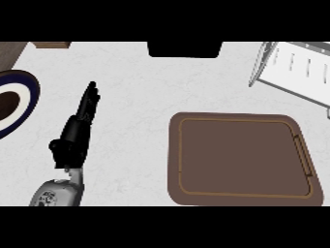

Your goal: Pick the croissant from the tray and place it in the tiered basket

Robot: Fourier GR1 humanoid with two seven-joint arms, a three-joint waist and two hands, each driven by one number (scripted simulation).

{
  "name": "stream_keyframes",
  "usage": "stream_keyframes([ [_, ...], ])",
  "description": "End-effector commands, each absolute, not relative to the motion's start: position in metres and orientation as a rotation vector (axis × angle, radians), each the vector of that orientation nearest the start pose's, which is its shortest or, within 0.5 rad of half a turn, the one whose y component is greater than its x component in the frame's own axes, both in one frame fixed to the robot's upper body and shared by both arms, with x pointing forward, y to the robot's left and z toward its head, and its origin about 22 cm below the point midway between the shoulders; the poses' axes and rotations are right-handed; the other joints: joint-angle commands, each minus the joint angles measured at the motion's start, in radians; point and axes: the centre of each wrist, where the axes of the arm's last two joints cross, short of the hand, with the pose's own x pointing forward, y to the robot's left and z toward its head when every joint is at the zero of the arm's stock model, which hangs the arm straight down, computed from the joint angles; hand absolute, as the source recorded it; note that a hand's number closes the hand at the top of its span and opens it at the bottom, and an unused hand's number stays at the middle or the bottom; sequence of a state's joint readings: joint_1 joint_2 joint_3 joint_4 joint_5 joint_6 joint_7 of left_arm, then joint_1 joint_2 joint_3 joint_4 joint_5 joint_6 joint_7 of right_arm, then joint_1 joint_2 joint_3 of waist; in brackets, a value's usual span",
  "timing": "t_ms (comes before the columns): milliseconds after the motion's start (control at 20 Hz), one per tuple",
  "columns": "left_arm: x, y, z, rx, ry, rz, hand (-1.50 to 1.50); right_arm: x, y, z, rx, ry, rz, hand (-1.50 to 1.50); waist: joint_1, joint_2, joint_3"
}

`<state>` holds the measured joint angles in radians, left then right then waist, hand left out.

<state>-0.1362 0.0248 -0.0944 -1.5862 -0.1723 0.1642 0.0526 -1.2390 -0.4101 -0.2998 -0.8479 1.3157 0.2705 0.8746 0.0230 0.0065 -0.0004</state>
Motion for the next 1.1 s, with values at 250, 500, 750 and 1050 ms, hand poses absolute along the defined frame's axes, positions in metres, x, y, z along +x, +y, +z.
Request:
stream_keyframes([
  [250,0.284,0.196,0.04,0.164,-1.668,-0.136,0.0,0.458,-0.297,0.276,-1.556,-0.713,0.398,1.5,-0.001,0.002,0.0],
  [500,0.272,0.184,0.044,0.146,-1.676,-0.128,0.0,0.453,-0.339,0.282,-1.502,-0.675,0.35,1.5,0.008,0.003,0.001],
  [750,0.276,0.2,0.039,0.169,-1.677,-0.122,0.0,0.448,-0.357,0.253,-1.349,-0.797,0.088,-1.5,0.001,0.002,0.001],
  [1050,0.285,0.196,0.035,0.17,-1.666,-0.131,0.0,0.447,-0.356,0.245,-1.293,-0.987,-0.099,-1.5,-0.009,0.001,0.001],
])
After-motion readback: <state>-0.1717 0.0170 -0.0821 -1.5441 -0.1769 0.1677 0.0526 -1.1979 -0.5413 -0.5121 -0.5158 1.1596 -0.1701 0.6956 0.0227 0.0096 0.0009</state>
